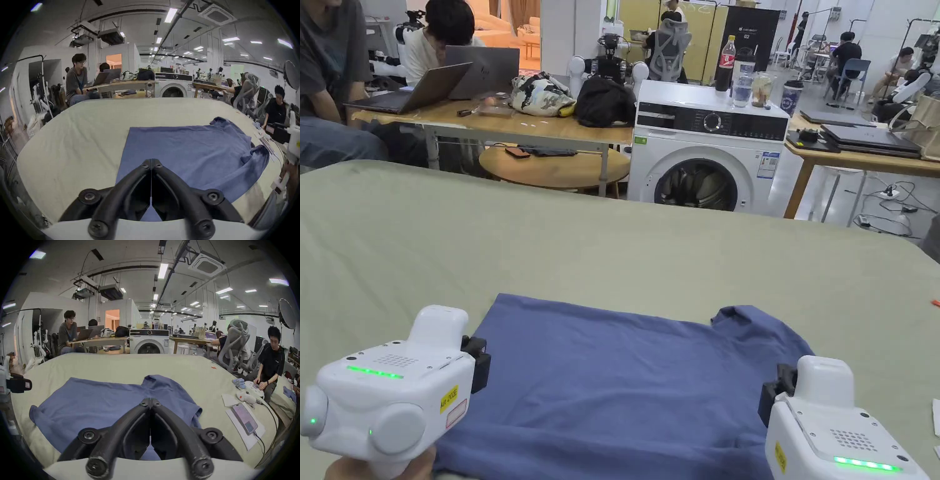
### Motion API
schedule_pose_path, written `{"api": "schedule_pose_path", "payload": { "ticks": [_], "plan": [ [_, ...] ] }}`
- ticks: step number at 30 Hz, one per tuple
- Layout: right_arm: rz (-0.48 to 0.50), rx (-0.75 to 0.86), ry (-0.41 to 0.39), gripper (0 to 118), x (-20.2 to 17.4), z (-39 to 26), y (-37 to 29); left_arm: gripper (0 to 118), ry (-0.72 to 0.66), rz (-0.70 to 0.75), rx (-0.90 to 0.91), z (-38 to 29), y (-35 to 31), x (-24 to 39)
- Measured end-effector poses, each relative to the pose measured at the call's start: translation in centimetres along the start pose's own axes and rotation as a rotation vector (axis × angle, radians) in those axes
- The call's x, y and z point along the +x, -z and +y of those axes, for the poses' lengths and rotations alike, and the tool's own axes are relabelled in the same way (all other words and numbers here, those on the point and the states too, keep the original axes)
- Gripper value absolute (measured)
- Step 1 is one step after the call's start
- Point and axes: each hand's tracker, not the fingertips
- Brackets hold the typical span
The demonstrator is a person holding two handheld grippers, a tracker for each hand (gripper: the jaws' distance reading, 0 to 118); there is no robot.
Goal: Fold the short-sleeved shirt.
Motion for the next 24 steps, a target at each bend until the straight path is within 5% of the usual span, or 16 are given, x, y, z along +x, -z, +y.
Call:
{"api": "schedule_pose_path", "payload": {
  "ticks": [6,16,17,19,20,24],
  "plan": [
    [0.007,-0.054,-0.002,0,0.4,-0.1,1.4,0,-0.053,-0.016,-0.077,2.0,2.0,-2.6],
    [0.014,-0.159,0.0,0,1.4,0.4,5.7,0,-0.135,-0.051,-0.329,9.9,16.5,-7.7],
    [0.013,-0.172,-0.003,0,1.4,0.4,6.1,7,-0.154,-0.047,-0.343,10.4,18.1,-8.3],
    [0.014,-0.185,-0.008,0,1.4,0.4,7.1,56,-0.167,-0.03,-0.415,11.4,20.9,-8.6],
    [0.014,-0.197,-0.012,0,1.5,0.3,7.7,64,-0.177,-0.044,-0.438,11.7,22.4,-8.9],
    [0.016,-0.22,-0.013,0,2.0,0.4,9.9,64,-0.16,-0.038,-0.476,12.2,26.8,-8.6]
  ]
}}
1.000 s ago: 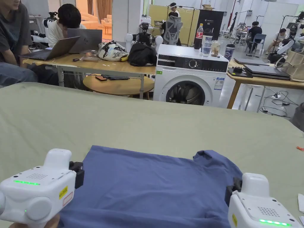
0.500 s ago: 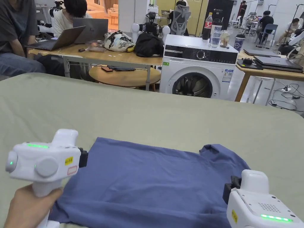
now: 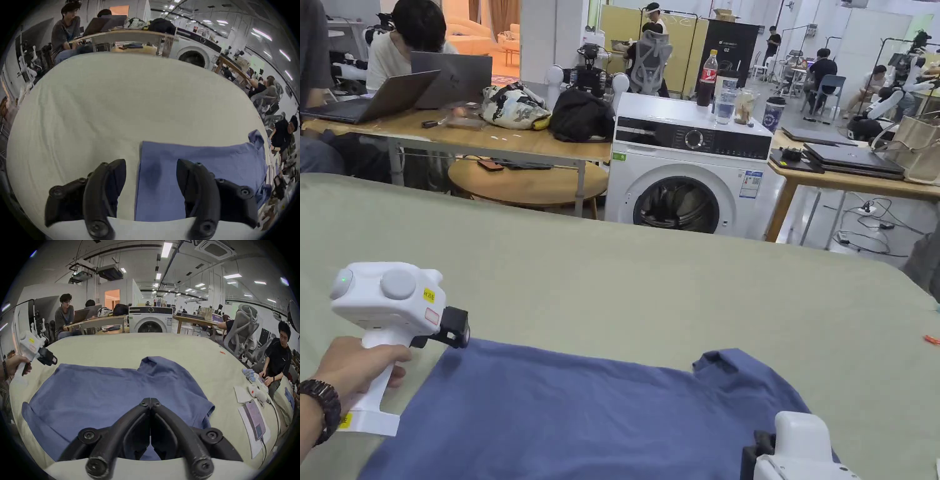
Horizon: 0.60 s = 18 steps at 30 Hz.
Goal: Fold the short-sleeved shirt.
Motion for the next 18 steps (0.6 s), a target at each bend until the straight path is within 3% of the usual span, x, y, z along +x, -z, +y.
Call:
{"api": "schedule_pose_path", "payload": {
  "ticks": [8,9,10,11,12,13,18],
  "plan": [
    [-0.005,-0.041,0.012,0,0.4,0.7,1.9,64,0.084,0.126,-0.149,1.7,6.7,1.3],
    [-0.007,-0.047,0.012,0,0.4,0.7,2.0,63,0.086,0.118,-0.102,1.3,6.4,2.0],
    [-0.011,-0.054,0.013,0,0.5,0.7,2.3,55,0.114,0.147,-0.06,1.4,6.2,2.3],
    [-0.012,-0.06,0.014,0,0.6,0.8,2.5,39,0.146,0.149,-0.045,1.1,6.2,2.8],
    [-0.01,-0.069,0.019,0,0.8,0.9,2.8,11,0.166,0.125,-0.03,0.8,6.1,3.3],
    [-0.011,-0.077,0.026,0,1.0,1.0,3.1,0,0.169,0.101,-0.035,0.7,6.2,3.6],
    [-0.034,-0.124,0.041,0,4.0,4.3,6.0,0,0.171,0.101,0.041,0.3,4.1,3.8]
  ]
}}
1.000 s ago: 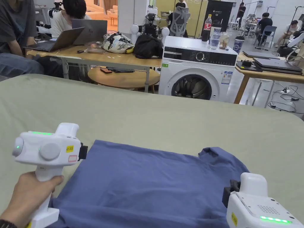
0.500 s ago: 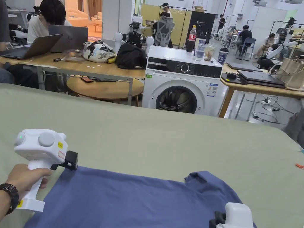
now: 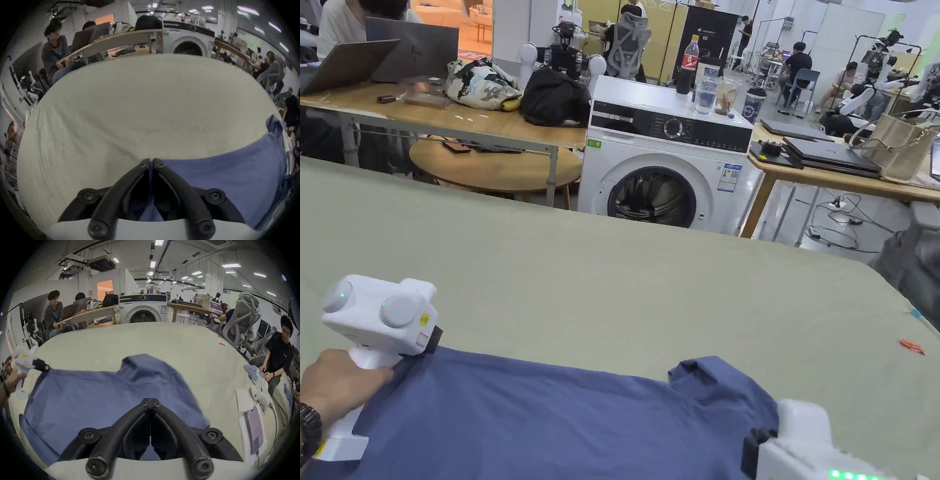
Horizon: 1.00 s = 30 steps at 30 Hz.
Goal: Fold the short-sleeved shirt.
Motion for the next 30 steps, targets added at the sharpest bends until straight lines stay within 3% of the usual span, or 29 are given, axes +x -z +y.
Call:
{"api": "schedule_pose_path", "payload": {
  "ticks": [1,2,4,5,8,14,22,26,30],
  "plan": [
    [-0.009,-0.015,0.006,0,1.0,1.4,0.8,0,-0.026,-0.013,0.012,0.0,-0.8,-0.4],
    [-0.035,-0.056,0.004,9,1.8,2.8,1.9,0,-0.029,-0.021,0.027,-0.1,-1.5,-0.7],
    [-0.042,-0.102,0.012,41,4.3,5.6,4.8,0,-0.041,-0.033,0.046,0.0,-2.6,-1.6],
    [-0.063,-0.122,0.005,46,5.0,6.5,6.2,0,-0.048,-0.041,0.058,0.0,-3.2,-1.8],
    [-0.089,-0.205,-0.021,47,7.5,8.7,11.0,0,-0.046,-0.046,0.087,-0.1,-4.6,-2.2],
    [0.013,-0.403,0.015,47,8.8,7.9,16.9,0,-0.064,-0.055,0.11,-0.4,-5.8,-2.6],
    [0.011,-0.366,-0.059,39,7.5,6.7,16.1,0,-0.066,-0.048,0.108,-0.9,-5.7,-2.5],
    [0.077,-0.35,-0.008,39,7.8,7.1,15.4,0,-0.062,-0.047,0.099,-1.3,-5.4,-2.1],
    [0.041,-0.366,-0.062,38,6.7,6.3,15.6,0,-0.07,-0.043,0.093,-1.6,-5.4,-2.0]
  ]
}}
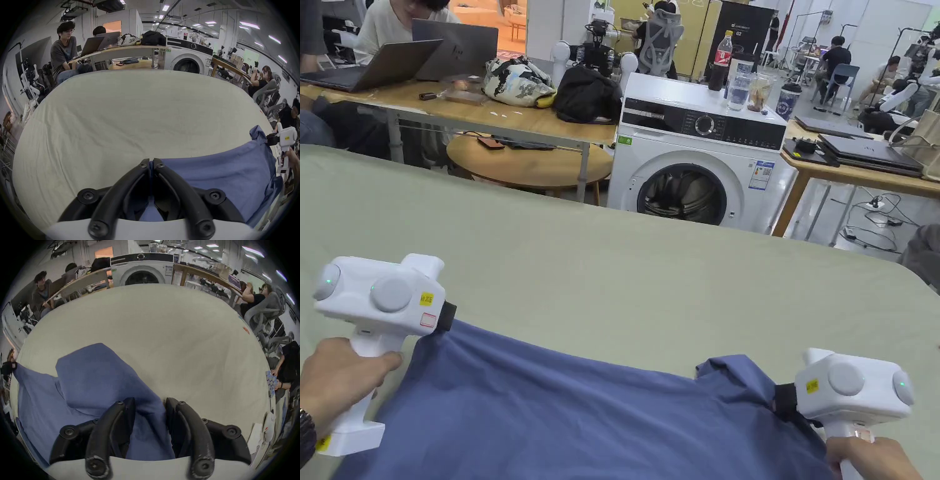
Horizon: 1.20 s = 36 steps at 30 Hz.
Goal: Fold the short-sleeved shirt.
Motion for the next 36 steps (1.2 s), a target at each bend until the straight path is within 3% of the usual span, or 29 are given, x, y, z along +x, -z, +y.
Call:
{"api": "schedule_pose_path", "payload": {
  "ticks": [2,3,4,8,11,17,26,36],
  "plan": [
    [-0.025,0.003,-0.009,28,-0.6,0.0,0.3,0,0.001,0.002,-0.001,-0.2,-0.2,0.1],
    [-0.026,0.007,-0.013,9,-0.8,-0.2,0.3,0,0.005,0.003,-0.001,-0.2,-0.3,0.2],
    [-0.02,0.01,-0.016,0,-1.0,-0.3,0.3,0,0.007,0.004,0.0,-0.3,-0.4,0.2],
    [-0.037,0.029,-0.028,0,-1.4,-0.5,0.0,0,0.001,0.0,0.006,-0.3,-1.0,0.4],
    [-0.038,0.134,0.022,0,-0.9,-0.5,-2.3,0,0.003,0.008,0.032,-0.2,-2.2,0.4],
    [-0.088,0.329,0.017,0,-0.5,1.0,-10.5,0,-0.003,0.001,0.131,2.1,-7.0,0.7],
    [-0.089,0.62,0.087,0,0.2,4.1,-22.7,0,0.029,0.01,0.306,7.3,-17.2,0.4],
    [-0.151,0.76,0.058,0,-1.8,8.1,-30.5,0,0.015,0.012,0.407,14.3,-22.2,-0.4]
  ]
}}
